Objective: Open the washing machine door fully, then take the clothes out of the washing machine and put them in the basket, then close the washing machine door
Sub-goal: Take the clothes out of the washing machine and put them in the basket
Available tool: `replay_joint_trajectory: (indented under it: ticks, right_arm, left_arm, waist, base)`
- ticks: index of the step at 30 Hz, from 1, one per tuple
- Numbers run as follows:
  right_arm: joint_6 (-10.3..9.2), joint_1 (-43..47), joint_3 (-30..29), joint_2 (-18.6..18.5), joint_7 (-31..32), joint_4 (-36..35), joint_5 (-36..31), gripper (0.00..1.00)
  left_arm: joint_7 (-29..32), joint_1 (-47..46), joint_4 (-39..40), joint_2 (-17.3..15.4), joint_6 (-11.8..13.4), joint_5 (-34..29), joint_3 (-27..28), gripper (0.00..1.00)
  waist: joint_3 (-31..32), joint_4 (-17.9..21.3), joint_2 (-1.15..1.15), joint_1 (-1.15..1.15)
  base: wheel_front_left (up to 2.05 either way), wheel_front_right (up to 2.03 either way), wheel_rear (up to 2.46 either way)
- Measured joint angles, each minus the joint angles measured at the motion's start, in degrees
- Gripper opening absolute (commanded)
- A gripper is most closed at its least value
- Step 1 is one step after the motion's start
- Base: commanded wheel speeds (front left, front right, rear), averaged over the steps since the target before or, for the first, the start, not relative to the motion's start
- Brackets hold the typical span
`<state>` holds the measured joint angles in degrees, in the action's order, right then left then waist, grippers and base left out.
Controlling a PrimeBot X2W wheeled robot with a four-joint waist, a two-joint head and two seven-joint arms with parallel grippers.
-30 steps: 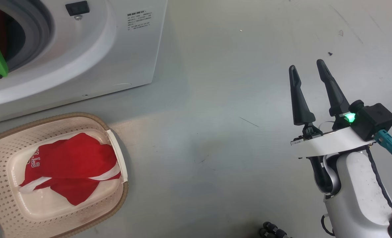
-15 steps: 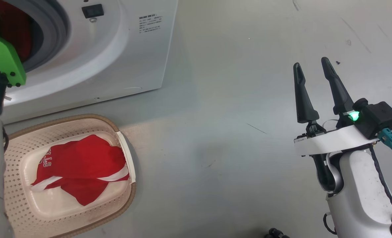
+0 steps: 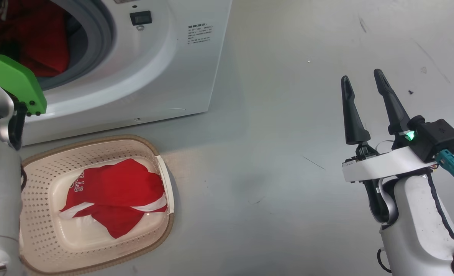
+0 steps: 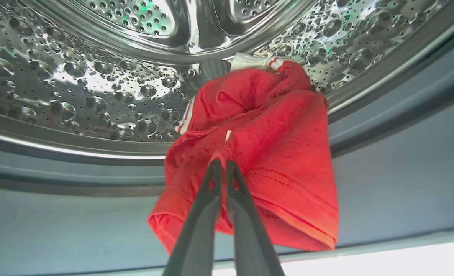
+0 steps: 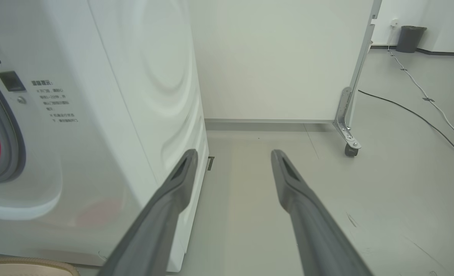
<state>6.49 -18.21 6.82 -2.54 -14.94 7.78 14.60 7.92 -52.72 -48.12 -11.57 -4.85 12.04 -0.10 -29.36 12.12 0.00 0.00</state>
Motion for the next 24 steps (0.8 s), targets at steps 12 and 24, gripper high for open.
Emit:
replay_joint_trajectory:
  ticks: [12, 24]
  right_arm:
    - [0.01, 1.51, -0.09, -0.03, 0.0, 1.04, -0.57, 1.0]
    - [0.16, 3.92, -0.18, -0.05, 0.01, 2.4, -0.57, 1.0]
  left_arm:
    - [-8.11, 3.99, -1.24, 1.72, -0.87, 0.6, -0.38, 0.0]
    - [-19.26, 11.57, 0.75, 3.76, -1.8, 0.48, -3.34, 0.0]
  waist:
    - [4.12, -3.19, 0.0, 0.0]
    - [8.85, -6.59, 0.0, 0.0]
  base:
    - [0.0, 0.0, 0.0]
    - [0.0, 0.0, 0.0]
